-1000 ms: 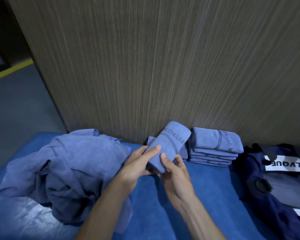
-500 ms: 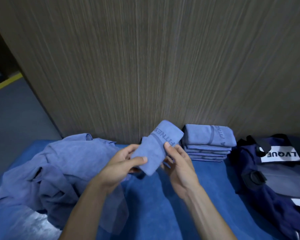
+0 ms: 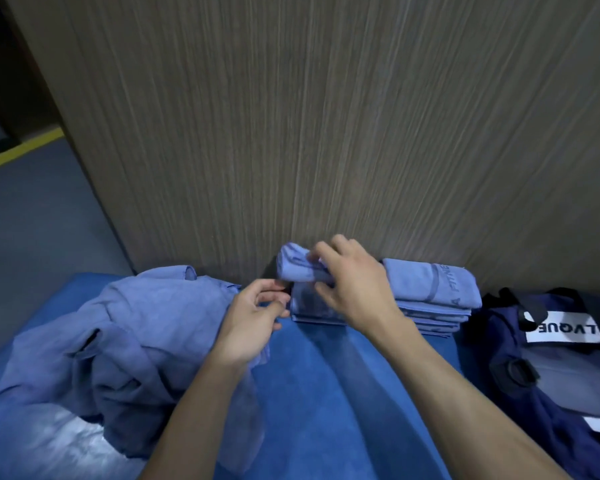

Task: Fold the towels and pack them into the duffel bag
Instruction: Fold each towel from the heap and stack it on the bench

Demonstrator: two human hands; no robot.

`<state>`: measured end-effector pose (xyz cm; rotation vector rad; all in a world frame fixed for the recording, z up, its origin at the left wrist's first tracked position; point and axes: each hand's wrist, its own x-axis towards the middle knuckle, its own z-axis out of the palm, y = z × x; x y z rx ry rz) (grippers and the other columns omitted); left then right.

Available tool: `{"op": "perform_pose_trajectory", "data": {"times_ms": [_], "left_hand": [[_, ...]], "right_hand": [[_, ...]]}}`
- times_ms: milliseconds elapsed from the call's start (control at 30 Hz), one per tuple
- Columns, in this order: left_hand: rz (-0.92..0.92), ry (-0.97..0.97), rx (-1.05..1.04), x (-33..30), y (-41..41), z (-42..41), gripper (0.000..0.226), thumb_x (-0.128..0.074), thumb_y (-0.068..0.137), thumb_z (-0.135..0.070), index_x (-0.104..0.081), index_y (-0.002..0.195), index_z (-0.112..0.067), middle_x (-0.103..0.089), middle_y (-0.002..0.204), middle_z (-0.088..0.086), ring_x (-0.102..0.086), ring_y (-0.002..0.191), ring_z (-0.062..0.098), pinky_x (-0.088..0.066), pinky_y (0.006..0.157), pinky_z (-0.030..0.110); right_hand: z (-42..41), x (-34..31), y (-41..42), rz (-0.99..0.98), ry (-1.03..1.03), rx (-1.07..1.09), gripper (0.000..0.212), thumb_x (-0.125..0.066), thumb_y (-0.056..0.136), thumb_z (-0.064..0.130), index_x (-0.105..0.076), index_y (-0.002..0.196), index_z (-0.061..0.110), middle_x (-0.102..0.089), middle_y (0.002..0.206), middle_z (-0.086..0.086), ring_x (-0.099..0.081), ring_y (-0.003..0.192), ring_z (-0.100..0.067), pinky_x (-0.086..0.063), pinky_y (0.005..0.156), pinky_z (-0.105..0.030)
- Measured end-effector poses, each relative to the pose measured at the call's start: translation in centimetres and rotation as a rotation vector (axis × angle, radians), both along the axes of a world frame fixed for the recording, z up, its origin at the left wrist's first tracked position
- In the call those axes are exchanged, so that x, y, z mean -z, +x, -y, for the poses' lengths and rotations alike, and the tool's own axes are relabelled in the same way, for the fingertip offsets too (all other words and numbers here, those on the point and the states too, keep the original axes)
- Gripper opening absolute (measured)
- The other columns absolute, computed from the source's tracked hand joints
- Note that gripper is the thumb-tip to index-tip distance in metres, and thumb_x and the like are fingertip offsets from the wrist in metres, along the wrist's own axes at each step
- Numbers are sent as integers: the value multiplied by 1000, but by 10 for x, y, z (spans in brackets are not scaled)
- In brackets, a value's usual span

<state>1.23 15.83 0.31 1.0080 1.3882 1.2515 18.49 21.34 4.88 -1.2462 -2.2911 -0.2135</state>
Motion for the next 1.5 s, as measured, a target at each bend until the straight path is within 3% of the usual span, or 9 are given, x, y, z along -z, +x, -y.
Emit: {"op": "perform_pose_trajectory", "data": {"times_ms": [133, 300, 600, 700, 767, 967, 1167, 1300, 1500], "left_hand": [[-46, -36, -17, 10, -5, -4, 30, -55, 94, -1, -64, 110, -25, -71, 96, -2, -68, 82, 16, -55, 79, 37], [-134, -81, 66, 19, -3, -5, 41, -59, 90, -5, -61, 102, -44, -72, 100, -24, -70, 91, 14, -56, 91, 47], [-64, -2, 14, 16, 1, -5, 41, -60, 93, -5, -61, 107, -44, -70, 108, -23, -71, 96, 4, -56, 95, 41], [34, 53, -138, 11, -2, -10, 42, -62, 92, -2, -58, 113, -38, -68, 113, -13, -71, 93, 13, -57, 88, 38], [133, 29, -156, 10, -1, -9, 36, -61, 95, -6, -56, 123, -29, -65, 118, -3, -69, 97, 17, -55, 84, 33], [444, -118, 58, 1, 17, 3, 26, -63, 99, -27, -59, 122, -15, -72, 117, 6, -72, 102, 24, -58, 90, 39], [498, 36, -95, -9, 17, 2, 20, -63, 98, -17, -65, 116, -10, -74, 116, 10, -71, 109, 24, -57, 90, 38], [471, 69, -76, -15, 13, 5, 15, -63, 97, -14, -68, 110, -8, -76, 108, 10, -74, 100, 22, -58, 83, 34], [335, -35, -86, 2, 22, 5, 22, -69, 95, -22, -60, 114, -14, -75, 106, 8, -75, 95, 17, -58, 78, 32]], "right_hand": [[-5, 31, -13, 241, 150, 52, 42, -72, 56, 6, -58, 93, 18, -50, 83, -3, -50, 72, -28, -35, 55, -36], [-1, 51, -12, 267, 176, 96, 46, -70, 52, -1, -59, 92, 19, -49, 84, -2, -46, 71, -26, -27, 59, -34], [4, 45, -4, 242, 121, 93, 46, -73, 54, 3, -56, 94, 18, -46, 85, -1, -45, 72, -26, -35, 58, -36], [13, 26, -9, -79, 27, 56, 31, -71, 71, 15, -52, 94, 21, -47, 90, 2, -48, 79, -25, -42, 66, -38], [18, 18, -13, -492, -98, 44, 26, -72, 82, 22, -46, 89, 23, -47, 87, 6, -49, 77, -18, -42, 67, -33], [25, 13, -17, -1482, -687, 105, 23, -73, 92, 17, -50, 89, 15, -53, 81, -2, -56, 76, -15, -55, 69, -37], [45, 3, -11, -1654, -1124, 59, 11, -66, 95, 8, -57, 89, 12, -64, 72, -3, -66, 71, -15, -58, 85, -47], [59, 7, -9, -1614, -1266, 34, 5, -66, 96, 15, -68, 99, 12, -65, 68, 2, -67, 93, -22, -54, 99, -50], [52, 20, -8, -1837, -1207, 142, 24, -65, 94, 6, -65, 118, 0, -73, 92, -14, -70, 92, -28, -63, 81, -41]]}}
